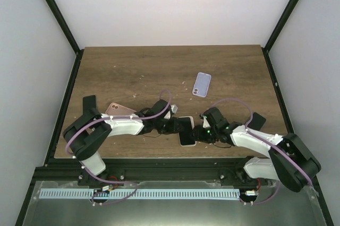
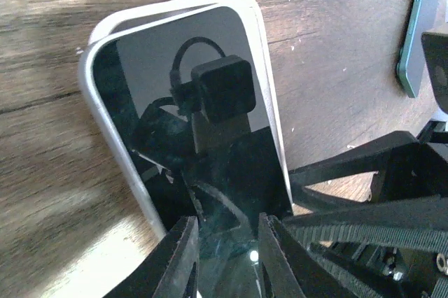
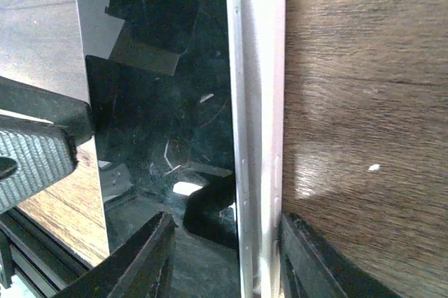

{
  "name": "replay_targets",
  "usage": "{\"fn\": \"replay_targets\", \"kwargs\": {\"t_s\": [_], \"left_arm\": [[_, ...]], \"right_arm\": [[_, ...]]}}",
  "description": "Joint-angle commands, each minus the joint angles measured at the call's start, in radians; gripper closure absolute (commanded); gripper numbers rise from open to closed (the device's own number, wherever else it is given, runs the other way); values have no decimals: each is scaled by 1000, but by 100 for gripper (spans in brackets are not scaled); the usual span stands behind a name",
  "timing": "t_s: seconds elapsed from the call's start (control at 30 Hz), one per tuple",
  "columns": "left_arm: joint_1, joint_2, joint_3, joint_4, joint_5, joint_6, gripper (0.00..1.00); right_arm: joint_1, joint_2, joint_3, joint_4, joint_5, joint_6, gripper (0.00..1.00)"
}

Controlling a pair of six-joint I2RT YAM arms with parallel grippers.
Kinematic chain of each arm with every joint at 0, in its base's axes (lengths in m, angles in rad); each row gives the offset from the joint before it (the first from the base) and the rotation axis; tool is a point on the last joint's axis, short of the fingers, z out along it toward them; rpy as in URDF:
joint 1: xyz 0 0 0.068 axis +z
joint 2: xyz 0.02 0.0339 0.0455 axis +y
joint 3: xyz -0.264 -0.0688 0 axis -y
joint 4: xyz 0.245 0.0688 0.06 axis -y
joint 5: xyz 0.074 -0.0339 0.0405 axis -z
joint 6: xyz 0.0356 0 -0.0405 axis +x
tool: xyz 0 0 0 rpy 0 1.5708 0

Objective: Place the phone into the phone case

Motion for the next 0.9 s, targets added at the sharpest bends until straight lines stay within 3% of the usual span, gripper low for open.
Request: {"fn": "replay_targets", "kwargs": {"t_s": [0.0,0.13,0.33,0.43,0.6,0.87], "left_arm": [[-5,46,38,30,2,20,75],[-6,49,58,17,10,38,74],[-6,-39,60,-127,-96,65,54],[-5,-54,44,-172,-118,58,50],[-7,-44,-15,-90,-58,9,52],[-8,0,10,-37,-30,12,66]], "right_arm": [[9,20,-6,45,-26,2,60],[9,17,-4,38,-12,6,61],[9,-31,-15,35,1,23,62],[9,-26,-13,37,3,26,62],[9,-22,-12,49,1,31,62],[9,-4,-21,66,-9,36,62]]}}
